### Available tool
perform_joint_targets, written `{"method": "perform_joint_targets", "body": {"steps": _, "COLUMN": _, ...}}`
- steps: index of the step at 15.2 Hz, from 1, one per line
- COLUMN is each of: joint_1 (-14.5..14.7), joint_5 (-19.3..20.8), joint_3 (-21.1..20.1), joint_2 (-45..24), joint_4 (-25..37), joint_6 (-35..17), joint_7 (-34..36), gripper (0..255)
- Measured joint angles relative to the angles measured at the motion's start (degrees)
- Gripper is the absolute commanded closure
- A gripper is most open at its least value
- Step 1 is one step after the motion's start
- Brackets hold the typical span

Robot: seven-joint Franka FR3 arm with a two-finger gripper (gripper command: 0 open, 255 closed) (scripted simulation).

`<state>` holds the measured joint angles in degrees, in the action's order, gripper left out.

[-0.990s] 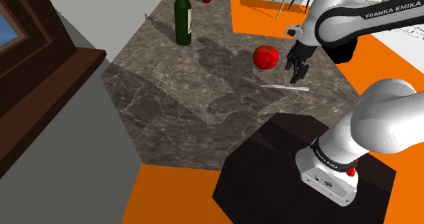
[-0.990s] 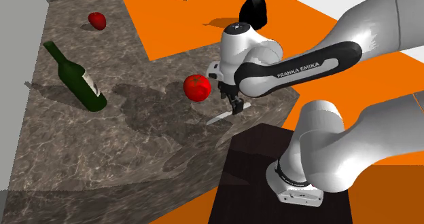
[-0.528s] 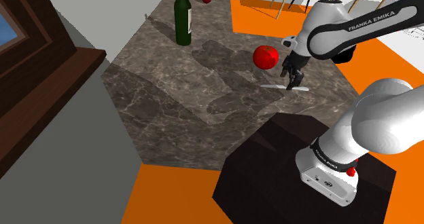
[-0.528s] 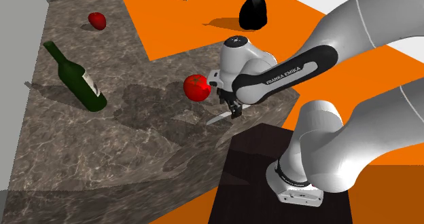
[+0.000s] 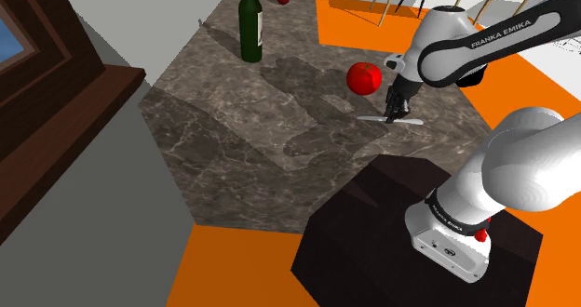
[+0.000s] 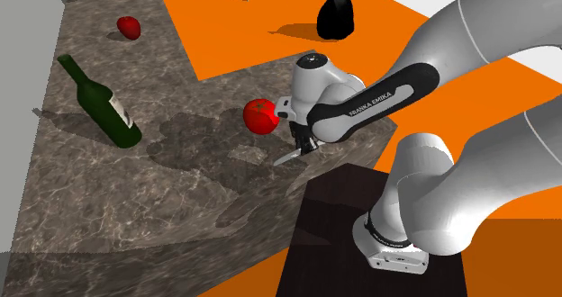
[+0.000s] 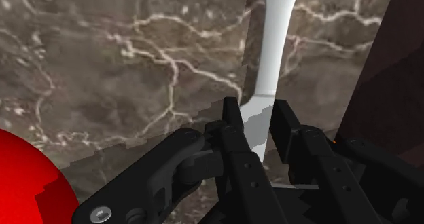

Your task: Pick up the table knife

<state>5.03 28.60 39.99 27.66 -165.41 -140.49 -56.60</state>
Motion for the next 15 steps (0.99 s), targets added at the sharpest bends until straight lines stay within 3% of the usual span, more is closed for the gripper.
{"method": "perform_joint_targets", "body": {"steps": 6, "joint_1": 0.0, "joint_5": -0.2, "joint_3": -0.2, "joint_2": 0.4, "joint_4": 0.3, "joint_6": 0.6, "joint_7": 0.0, "gripper": 255}}
{"method": "perform_joint_targets", "body": {"steps": 15, "joint_1": -1.1, "joint_5": -1.5, "joint_3": -3.9, "joint_2": 8.2, "joint_4": 2.8, "joint_6": 10.8, "joint_7": 0.2, "gripper": 255}}
